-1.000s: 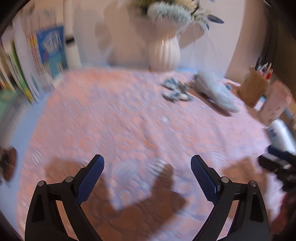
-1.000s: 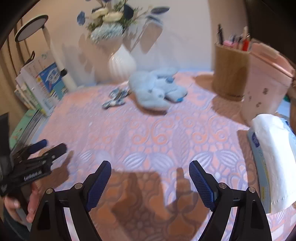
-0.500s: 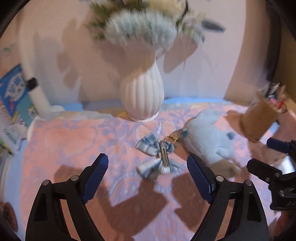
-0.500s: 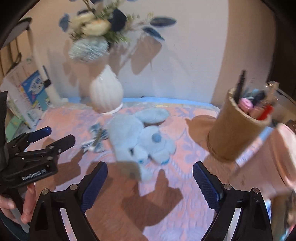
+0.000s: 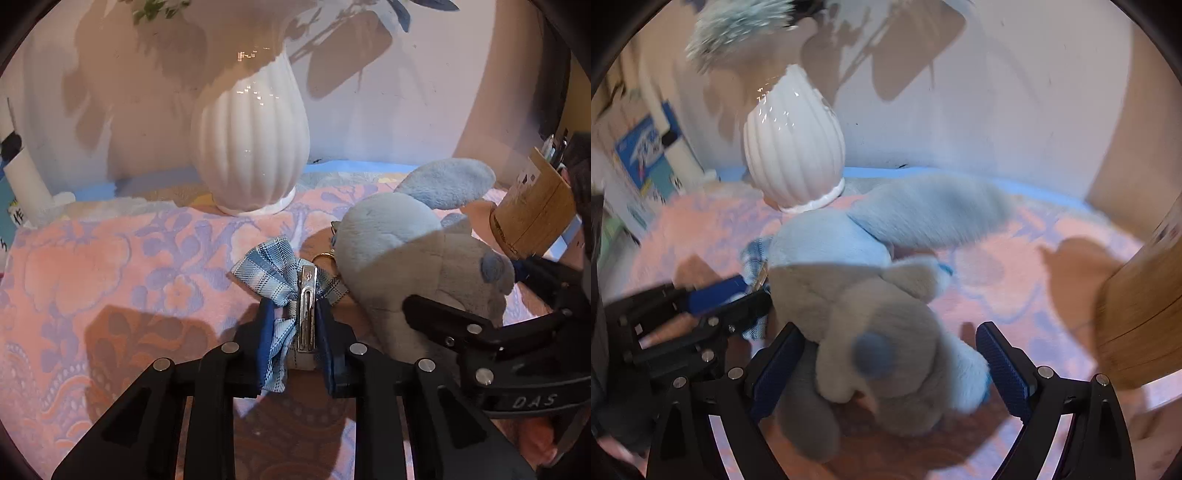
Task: Organize soft objects
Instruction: 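Grasp the plaid bow hair clip with the left tool while the right tool grasps the blue plush dog, then lift and carry the bow clip and blue plush dog over the amber plate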
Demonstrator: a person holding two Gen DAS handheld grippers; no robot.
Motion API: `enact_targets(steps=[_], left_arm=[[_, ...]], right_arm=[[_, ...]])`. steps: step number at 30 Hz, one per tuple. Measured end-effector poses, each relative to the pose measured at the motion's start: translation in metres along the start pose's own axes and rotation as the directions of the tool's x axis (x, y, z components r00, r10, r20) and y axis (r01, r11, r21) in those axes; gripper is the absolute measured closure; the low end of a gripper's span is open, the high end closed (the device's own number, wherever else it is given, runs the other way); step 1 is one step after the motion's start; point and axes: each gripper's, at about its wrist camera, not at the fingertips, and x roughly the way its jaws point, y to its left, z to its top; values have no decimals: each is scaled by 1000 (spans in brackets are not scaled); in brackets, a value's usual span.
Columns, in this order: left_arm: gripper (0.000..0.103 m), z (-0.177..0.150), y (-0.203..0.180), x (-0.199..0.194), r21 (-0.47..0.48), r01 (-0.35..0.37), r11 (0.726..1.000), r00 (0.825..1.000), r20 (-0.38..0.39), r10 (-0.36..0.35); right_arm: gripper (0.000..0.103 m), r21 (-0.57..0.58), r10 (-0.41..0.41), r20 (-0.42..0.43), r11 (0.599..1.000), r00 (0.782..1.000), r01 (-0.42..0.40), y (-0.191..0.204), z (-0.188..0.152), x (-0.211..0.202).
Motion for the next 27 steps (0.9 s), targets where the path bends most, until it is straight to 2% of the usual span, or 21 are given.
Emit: enact_targets(steps=[1, 2, 3, 4, 6, 8, 12, 17, 20, 24, 25, 26, 27], left_arm=[[83, 0, 2, 0, -9, 7, 1000, 1000, 1, -7], [83, 1, 4, 0, -21, 12, 1000, 1000, 4, -12], [83, 0, 8, -2, -34, 16, 999, 1000, 8, -15], [84, 0, 11, -3, -42, 24, 999, 1000, 11, -24], [84, -1, 15, -5, -50, 57, 997, 998, 19, -56], [84, -2, 17, -7, -38, 125, 991, 992, 8, -124], [84, -5, 17, -19, -34, 150, 988, 988, 52, -148], [84, -25, 9, -38, -19, 198, 980, 980, -1, -198], [84, -46, 4, -67, 0, 225, 974, 974, 0, -225], [84, -72, 8, -99, -14, 212, 977, 977, 16, -212], [84, -78, 9, -106, -18, 206, 978, 978, 25, -205], [84, -81, 10, -110, -19, 200, 980, 979, 33, -200], [84, -87, 9, -115, -18, 196, 980, 980, 41, -195]], right_arm=[[20, -1, 16, 1, 1000, 1000, -16, 2, -1, -2], [41, -6, 42, 7, 999, 999, -42, 5, -2, -5], [47, -8, 46, 21, 999, 999, -46, 7, -4, -10], [62, -12, 28, 31, 1000, 999, -28, 10, -6, -15], [64, 11, 32, 35, 999, 999, -32, 12, -11, -20], [68, 54, 57, 56, 997, 997, -60, 11, -19, -31], [69, 116, 79, 77, 989, 994, -87, 11, -37, -58], [70, 171, 113, 100, 977, 989, -129, 10, -73, -103], [70, 198, 112, 52, 973, 992, -120, 13, -109, -122], [69, 158, 124, -24, 980, 992, -119, 33, -156, -141], [64, 140, 125, -50, 983, 991, -116, 39, -168, -145], [48, 124, 109, -63, 987, 992, -101, 41, -175, -146], [38, 105, 79, -68, 992, 995, -71, 43, -182, -149]])
